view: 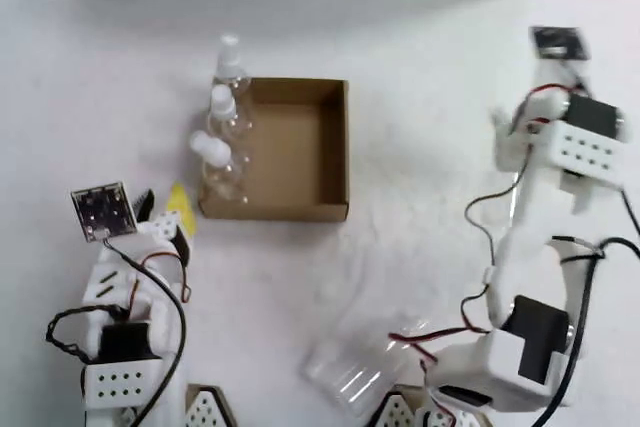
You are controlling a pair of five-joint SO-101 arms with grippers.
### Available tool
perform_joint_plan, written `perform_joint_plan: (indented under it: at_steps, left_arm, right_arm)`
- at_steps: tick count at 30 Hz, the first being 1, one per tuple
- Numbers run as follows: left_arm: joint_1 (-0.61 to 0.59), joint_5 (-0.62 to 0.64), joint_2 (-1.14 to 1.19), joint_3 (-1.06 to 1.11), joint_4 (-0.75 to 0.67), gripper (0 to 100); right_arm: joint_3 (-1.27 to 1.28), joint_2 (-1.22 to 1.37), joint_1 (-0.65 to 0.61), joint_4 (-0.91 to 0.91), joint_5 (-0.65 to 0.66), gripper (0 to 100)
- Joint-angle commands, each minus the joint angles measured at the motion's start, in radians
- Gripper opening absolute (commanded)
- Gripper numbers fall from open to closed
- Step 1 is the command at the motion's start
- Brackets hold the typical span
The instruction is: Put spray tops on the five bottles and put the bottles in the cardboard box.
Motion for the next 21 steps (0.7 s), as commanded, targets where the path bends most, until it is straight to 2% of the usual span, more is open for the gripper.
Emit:
perform_joint_plan:
  at_steps: [1, 9, 13, 15, 21]
  left_arm:
    - [-0.002, 0.005, 0.015, -0.008, -0.025, 15]
    - [-0.002, 0.005, 0.015, -0.008, -0.023, 15]
    - [-0.002, 0.005, 0.015, -0.008, -0.023, 15]
    - [-0.002, 0.005, 0.015, -0.008, -0.023, 15]
    - [-0.002, 0.005, 0.015, -0.008, -0.023, 15]
  right_arm:
    - [-0.14, 0.022, 0.082, -0.044, 0.012, 22.6]
    - [-0.525, 0.372, 0.082, 0.245, 0.005, 21.3]
    - [-0.709, 0.524, 0.058, 0.317, 0.0, 21.3]
    - [-0.781, 0.593, 0.05, 0.332, -0.044, 21.3]
    - [-0.887, 0.74, 0.007, 0.335, -0.103, 21.3]
